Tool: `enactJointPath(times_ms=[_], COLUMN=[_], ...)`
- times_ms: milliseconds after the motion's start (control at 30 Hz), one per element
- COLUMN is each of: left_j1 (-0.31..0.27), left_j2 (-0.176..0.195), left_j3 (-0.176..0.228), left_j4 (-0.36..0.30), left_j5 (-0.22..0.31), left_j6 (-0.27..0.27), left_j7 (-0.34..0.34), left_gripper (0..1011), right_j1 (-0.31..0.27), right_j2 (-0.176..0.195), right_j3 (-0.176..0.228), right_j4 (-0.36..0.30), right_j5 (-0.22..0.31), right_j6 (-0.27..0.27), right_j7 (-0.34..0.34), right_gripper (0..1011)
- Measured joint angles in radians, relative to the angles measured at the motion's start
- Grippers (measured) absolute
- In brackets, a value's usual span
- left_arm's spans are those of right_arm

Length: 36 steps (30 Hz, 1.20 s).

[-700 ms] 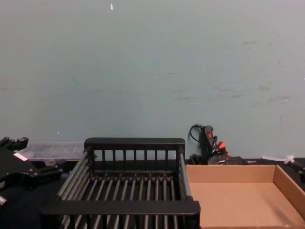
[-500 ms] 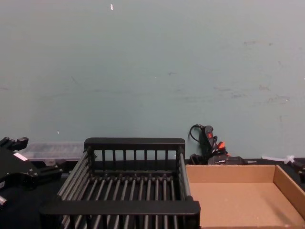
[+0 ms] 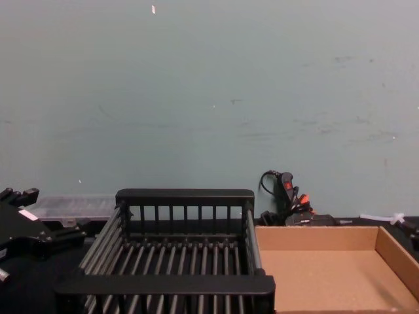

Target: Pick up the white tape and place it into the black box , Pick up the silver tape and place it into the brown box.

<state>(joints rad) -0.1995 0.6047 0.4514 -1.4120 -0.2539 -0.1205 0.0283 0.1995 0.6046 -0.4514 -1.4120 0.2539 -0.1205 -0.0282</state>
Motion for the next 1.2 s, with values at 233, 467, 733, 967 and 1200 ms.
enactJointPath(times_ms=[233,467,733,967,1200], left_j1=[0.000,0.000,0.000,0.000,0.000], left_j2=[0.000,0.000,0.000,0.000,0.000], left_j3=[0.000,0.000,0.000,0.000,0.000], left_j4=[0.000,0.000,0.000,0.000,0.000], left_j5=[0.000,0.000,0.000,0.000,0.000], left_j6=[0.000,0.000,0.000,0.000,0.000], left_j7=[0.000,0.000,0.000,0.000,0.000], left_gripper=[1001,1001,1001,1001,1001], right_j1=[0.000,0.000,0.000,0.000,0.000], right_j2=[0.000,0.000,0.000,0.000,0.000], right_j3=[0.000,0.000,0.000,0.000,0.000], right_j4=[0.000,0.000,0.000,0.000,0.000], right_j5=[0.000,0.000,0.000,0.000,0.000], right_j6=[0.000,0.000,0.000,0.000,0.000], right_j7=[0.000,0.000,0.000,0.000,0.000], right_gripper=[1002,1000,1002,1000,1002])
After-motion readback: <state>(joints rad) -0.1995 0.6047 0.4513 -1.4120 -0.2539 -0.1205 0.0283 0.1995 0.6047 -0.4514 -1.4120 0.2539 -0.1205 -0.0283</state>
